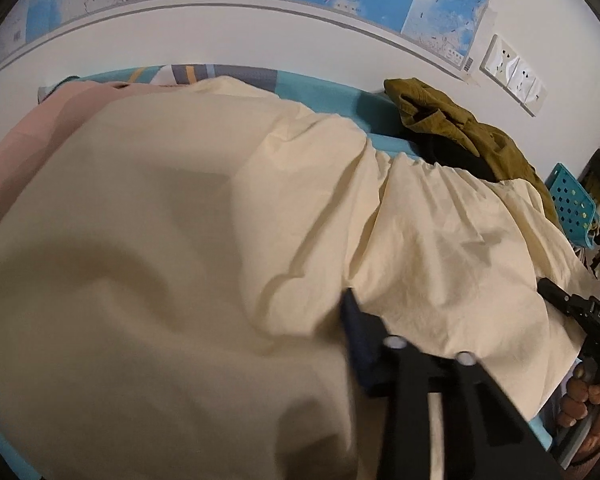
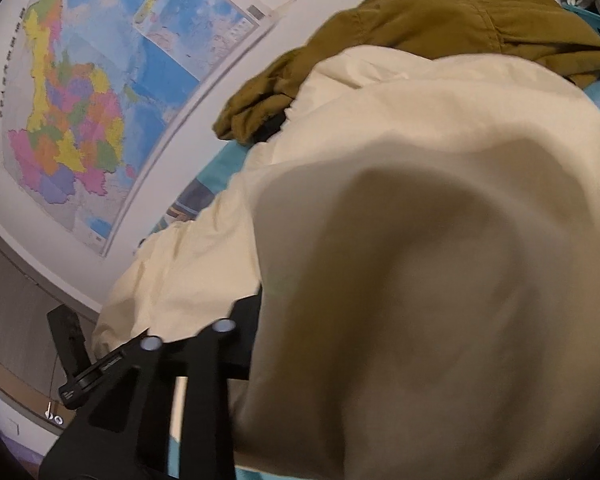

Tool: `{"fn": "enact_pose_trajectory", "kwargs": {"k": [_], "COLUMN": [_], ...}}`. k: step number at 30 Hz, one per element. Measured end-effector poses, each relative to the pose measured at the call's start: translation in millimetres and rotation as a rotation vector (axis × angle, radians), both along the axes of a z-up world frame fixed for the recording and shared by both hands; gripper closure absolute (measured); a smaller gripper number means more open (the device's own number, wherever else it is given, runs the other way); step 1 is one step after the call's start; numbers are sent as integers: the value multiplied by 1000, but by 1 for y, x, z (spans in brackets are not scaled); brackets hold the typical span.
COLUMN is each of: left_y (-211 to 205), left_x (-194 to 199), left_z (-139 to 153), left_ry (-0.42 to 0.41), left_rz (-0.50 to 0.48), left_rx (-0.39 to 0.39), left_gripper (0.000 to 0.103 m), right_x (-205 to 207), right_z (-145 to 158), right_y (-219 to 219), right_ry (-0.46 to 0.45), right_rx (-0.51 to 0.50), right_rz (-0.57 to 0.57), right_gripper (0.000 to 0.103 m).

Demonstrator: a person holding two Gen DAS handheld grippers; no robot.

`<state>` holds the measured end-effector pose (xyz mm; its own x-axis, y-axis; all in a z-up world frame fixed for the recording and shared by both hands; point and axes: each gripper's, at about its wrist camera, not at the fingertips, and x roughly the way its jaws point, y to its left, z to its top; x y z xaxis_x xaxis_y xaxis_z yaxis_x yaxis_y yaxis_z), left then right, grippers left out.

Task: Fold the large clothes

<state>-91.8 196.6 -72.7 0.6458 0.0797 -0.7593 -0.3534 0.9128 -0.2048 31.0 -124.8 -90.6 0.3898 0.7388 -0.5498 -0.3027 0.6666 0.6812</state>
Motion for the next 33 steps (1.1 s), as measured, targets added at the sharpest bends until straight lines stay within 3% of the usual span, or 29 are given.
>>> {"fn": "enact_pose_trajectory", "kwargs": {"k": [2, 7, 9, 12, 17, 20, 25, 27, 29, 33], "left_y": [0, 1, 1, -5, -4, 0, 0, 0, 0, -5], "left_x": [-4, -30, -35, -36, -28, -25, -18, -13, -12, -10], "left_z": [4, 13, 9, 3, -3, -8, -9, -9, -8, -3], "left_ry": [-4, -30, -13, 4, 18, 17, 10, 10, 11, 7], "left_rz": [-7, -75, -103, -108, -65, -57, -45, -28, -28, -21], "left_rx": [-1, -74, -93, -36, 6, 5, 7, 5, -3, 19], "left_gripper": [84, 86, 81, 72, 46, 38, 35, 41, 58, 72], "right_x": [-6, -23, -22, -17, -12, -10, -8, -6, -5, -6], "right_z": [12, 36, 31, 16, 6, 6, 8, 6, 4, 12], "right_y": [-5, -19, -25, -26, -20, -16, -3, 0, 1, -2], "right_ry": [-19, -38, 0, 58, 80, 60, 29, 17, 17, -8], "right_rx": [35, 64, 35, 21, 29, 5, -25, -40, -44, -15], "right_rz": [11, 52, 61, 61, 43, 43, 50, 47, 52, 66], "right_gripper": [86, 87, 81, 69, 45, 40, 33, 41, 63, 81]}}
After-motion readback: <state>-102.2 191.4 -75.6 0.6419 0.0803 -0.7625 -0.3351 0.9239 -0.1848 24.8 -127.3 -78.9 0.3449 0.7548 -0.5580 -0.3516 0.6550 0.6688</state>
